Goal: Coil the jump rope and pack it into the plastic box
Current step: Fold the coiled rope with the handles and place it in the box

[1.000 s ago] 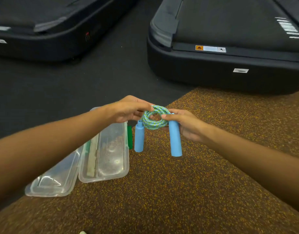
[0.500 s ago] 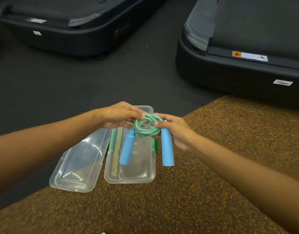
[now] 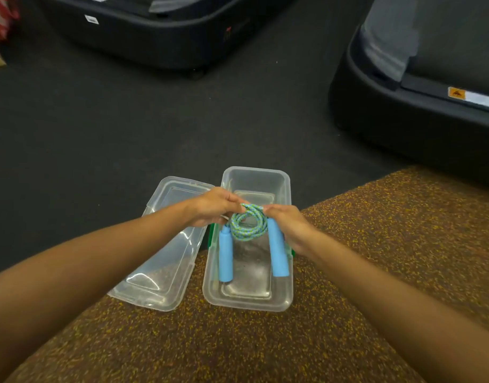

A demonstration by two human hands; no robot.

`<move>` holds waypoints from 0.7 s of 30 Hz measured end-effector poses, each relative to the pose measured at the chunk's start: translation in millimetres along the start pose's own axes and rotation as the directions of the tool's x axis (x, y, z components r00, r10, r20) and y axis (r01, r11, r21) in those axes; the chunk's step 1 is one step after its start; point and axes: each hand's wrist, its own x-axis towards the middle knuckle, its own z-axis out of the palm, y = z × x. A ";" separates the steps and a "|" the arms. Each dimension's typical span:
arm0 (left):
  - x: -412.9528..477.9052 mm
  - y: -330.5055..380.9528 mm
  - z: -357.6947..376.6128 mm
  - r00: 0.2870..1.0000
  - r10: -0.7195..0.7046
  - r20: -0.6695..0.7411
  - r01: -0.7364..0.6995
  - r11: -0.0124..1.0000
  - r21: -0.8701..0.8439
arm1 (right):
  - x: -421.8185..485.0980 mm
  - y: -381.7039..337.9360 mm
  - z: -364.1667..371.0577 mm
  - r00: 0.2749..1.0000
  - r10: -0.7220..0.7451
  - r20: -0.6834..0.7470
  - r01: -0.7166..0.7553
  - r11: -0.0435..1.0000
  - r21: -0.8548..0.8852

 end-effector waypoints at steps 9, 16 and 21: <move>28.4 -15.3 18.2 0.984 -0.008 -0.179 0.041 0.983 0.181 | 22.2 14.8 10.6 0.987 -0.011 -0.159 -0.035 0.959 -0.283; 44.8 -20.3 27.1 0.964 -0.040 -0.262 0.148 0.901 0.407 | 26.8 26.5 27.4 0.964 -0.048 -0.260 -0.055 0.925 -0.376; 50.6 -20.1 28.4 0.966 -0.091 -0.241 0.191 0.879 0.436 | 29.2 35.0 30.1 0.975 -0.018 -0.220 -0.085 0.888 -0.451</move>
